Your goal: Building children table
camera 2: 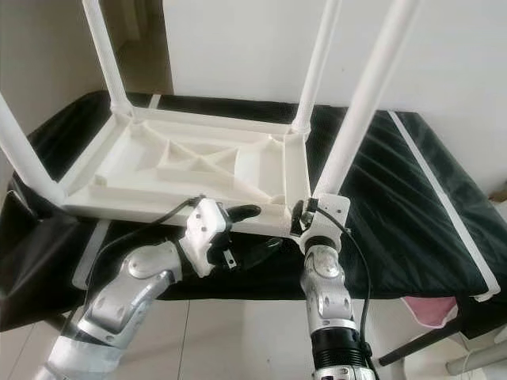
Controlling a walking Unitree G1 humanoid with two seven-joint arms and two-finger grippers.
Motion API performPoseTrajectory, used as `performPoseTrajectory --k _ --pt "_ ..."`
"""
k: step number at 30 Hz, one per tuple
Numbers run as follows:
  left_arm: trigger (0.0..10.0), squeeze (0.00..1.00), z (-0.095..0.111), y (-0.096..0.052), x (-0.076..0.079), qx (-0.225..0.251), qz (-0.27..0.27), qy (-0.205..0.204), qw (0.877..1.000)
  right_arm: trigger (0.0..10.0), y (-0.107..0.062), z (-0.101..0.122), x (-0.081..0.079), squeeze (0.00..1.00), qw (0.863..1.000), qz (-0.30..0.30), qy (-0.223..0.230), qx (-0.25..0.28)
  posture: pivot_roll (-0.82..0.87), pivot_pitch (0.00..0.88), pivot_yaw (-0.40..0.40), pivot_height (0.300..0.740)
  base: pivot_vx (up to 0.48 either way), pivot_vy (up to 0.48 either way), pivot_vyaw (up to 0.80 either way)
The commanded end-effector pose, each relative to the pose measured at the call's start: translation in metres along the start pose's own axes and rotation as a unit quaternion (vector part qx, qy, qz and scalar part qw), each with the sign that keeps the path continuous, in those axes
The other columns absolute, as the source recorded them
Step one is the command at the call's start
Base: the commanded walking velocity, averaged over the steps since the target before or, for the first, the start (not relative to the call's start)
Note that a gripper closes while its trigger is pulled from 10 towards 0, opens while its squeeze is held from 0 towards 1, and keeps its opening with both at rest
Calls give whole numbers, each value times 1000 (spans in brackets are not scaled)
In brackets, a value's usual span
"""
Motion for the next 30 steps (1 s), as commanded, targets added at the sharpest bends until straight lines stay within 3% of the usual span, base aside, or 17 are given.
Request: performPoseTrajectory --k 1,6,7,13,15,16,17,19,22,24,26,29,30 --pt "10000 0 -2 1 -2 -6 10 5 1000 10000 2 9 2 1000 1000 5 2 17 -14 0 -64 740 0 0 0" --pt "10000 0 -2 0 -2 -7 14 7 1000 10000 0 10 7 1000 1000 13 -14 23 -12 0 -70 740 0 0 0" --pt "10000 0 -3 0 -3 -8 19 7 1000 10000 -1 11 8 0 999 20 -20 26 -10 0 -74 740 0 0 0" --pt "10000 0 -7 -3 -14 -15 62 28 998 10000 -9 8 10 0 999 34 -25 33 -2 0 -82 740 0 0 0" --pt "10000 0 -14 -6 -25 -36 106 60 992 10000 -14 8 13 0 998 22 -34 50 2 0 -87 740 0 0 0" --pt "10000 0 -14 -6 -25 -36 106 60 992 10000 -14 8 13 0 998 22 -34 50 2 0 -87 740 0 0 0" --pt "10000 0 -17 -8 -34 -33 155 43 986 10000 -19 4 13 0 998 18 -29 53 2 0 -85 740 0 0 0" --pt "10000 0 -18 -9 -37 -30 173 31 984 10000 -21 3 11 0 998 24 -24 52 2 0 -85 740 0 0 0" --pt "10000 0 -24 -13 -40 -40 207 52 976 10000 -26 0 4 0 997 51 -15 51 -2 6 -83 740 0 0 0" --pt "10000 0 -27 -14 -42 -39 222 38 973 10000 -28 -1 4 0 997 54 -9 53 -5 9 -82 740 0 0 0" --pt "10000 0 -25 -16 -48 -7 259 -34 965 10000 -32 -1 5 0 997 56 -3 59 -7 17 -81 740 0 0 0" --pt "10000 0 -23 -18 -51 15 276 -66 959 10000 -33 -1 6 0 997 55 -2 62 -7 17 -81 740 0 0 0" --pt "10000 0 -24 -21 -55 27 298 -86 950 10000 -35 -1 7 0 996 53 -3 66 -11 25 -74 740 0 0 0"
Point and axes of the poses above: a point about 5 cm out from each wrist's last joint towards the gripper, its own y axis pointing out of the wrist towards the gripper, its own z axis along the axis of the wrist's last joint, x = y × z, the point moved 4 cm from there along y, pointing out of the wrist towards the gripper, and after that the axes turned 4 degrees about y, right-handed, at the moved point
